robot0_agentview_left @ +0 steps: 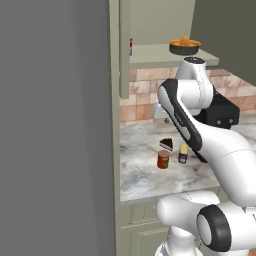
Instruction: Pick the cans from the counter and place them in their designated side in the cabinet.
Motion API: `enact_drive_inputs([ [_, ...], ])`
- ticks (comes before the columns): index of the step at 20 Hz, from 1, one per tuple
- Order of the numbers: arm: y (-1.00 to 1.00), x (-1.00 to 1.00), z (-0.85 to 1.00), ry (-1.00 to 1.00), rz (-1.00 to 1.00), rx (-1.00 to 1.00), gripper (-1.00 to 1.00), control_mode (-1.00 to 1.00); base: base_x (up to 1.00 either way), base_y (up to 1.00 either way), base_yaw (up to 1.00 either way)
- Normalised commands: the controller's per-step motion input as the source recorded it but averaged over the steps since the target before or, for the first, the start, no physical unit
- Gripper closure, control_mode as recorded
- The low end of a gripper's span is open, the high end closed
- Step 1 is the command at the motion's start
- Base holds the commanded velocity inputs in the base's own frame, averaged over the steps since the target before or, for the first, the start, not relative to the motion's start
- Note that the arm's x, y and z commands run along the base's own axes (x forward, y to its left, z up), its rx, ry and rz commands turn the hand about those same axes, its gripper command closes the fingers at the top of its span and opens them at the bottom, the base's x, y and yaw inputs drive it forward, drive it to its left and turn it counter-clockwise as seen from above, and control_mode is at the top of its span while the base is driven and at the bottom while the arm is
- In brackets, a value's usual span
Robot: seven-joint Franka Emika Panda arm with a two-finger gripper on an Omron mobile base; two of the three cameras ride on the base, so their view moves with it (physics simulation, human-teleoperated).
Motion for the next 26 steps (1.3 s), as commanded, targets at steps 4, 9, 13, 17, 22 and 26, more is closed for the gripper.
enact_drive_inputs([
  [4, 0.0, 0.0, 0.0, 0.0, 0.0, 0.0, -1.0, -1.0, 0.0, 0.0, 0.0],
  [9, 0.0, -0.02, -0.04, 0.0, 0.0, 0.0, -1.0, -1.0, 0.0, 0.0, 0.0],
  [13, 0.0, 0.0, -0.08, 0.01, 0.0, 0.0, -1.0, -1.0, 0.0, 0.0, 0.0],
  [17, 0.0, 0.0, -0.05, 0.02, 0.0, 0.0, -1.0, -1.0, 0.0, 0.0, 0.0],
  [22, -0.01, 0.0, -0.14, 0.0, 0.0, -0.02, -1.0, -1.0, 0.0, 0.0, 0.0],
  [26, -0.03, 0.0, -0.16, 0.0, 0.0, -0.03, -1.0, -1.0, 0.0, 0.0, 0.0],
])
